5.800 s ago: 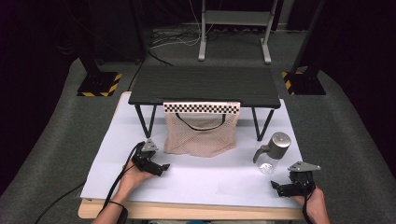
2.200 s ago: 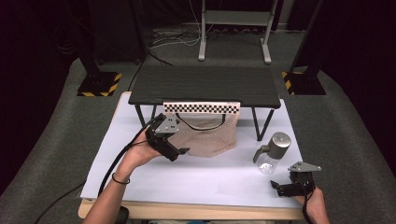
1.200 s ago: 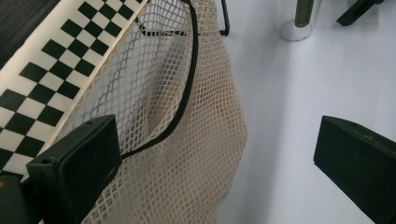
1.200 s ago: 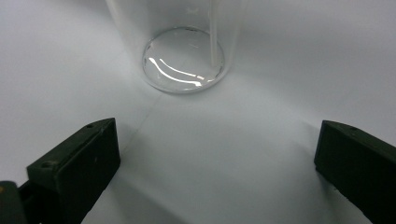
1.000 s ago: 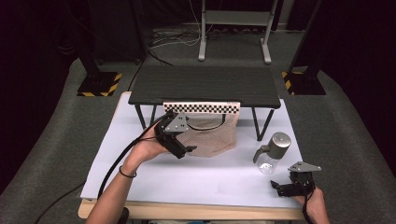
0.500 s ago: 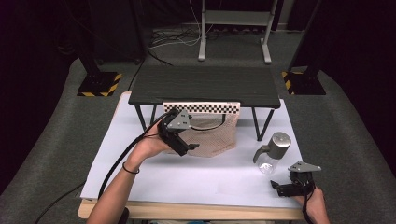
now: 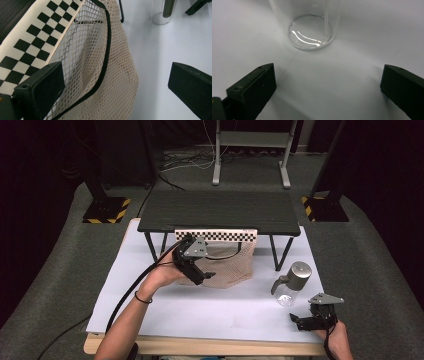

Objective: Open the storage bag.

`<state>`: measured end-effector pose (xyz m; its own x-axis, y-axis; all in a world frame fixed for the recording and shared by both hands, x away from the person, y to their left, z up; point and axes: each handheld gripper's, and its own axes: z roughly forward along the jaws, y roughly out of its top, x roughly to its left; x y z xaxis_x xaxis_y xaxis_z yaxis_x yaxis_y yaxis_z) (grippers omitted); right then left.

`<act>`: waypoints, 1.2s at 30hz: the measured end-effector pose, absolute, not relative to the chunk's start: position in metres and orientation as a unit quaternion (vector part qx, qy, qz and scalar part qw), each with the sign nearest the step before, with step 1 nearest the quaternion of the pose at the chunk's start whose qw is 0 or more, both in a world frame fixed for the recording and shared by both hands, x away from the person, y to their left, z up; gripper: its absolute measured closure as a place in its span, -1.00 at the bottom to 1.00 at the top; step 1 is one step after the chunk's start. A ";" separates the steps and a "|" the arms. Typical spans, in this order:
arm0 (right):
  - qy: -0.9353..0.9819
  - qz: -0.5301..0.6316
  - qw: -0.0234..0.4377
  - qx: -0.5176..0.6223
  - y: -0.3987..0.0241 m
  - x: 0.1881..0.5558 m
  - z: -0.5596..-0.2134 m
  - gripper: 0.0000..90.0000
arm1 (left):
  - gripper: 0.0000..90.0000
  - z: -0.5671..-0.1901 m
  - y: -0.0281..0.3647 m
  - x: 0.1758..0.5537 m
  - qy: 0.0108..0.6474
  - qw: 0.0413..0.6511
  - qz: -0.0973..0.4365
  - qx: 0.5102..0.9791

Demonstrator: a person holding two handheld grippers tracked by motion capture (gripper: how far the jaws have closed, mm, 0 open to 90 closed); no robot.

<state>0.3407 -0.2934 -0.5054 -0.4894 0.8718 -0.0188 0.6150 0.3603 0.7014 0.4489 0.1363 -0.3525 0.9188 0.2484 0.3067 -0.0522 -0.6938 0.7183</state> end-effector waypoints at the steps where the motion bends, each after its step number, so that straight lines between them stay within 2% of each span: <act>1: 0.800 0.323 0.199 0.464 -0.293 0.341 -0.505 -1.00 | -1.00 -0.352 0.136 0.449 0.053 0.386 0.196 0.900; 36: 0.801 0.323 0.200 0.464 -0.293 0.341 -0.505 -1.00 | -0.99 -0.373 0.123 0.461 0.052 0.357 0.213 0.908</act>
<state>0.3406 -0.2935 -0.5054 -0.4904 0.8713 -0.0204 0.6136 0.3618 0.7019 0.4609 0.1229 -0.3729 0.9036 0.2475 0.3498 -0.0571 -0.7396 0.6706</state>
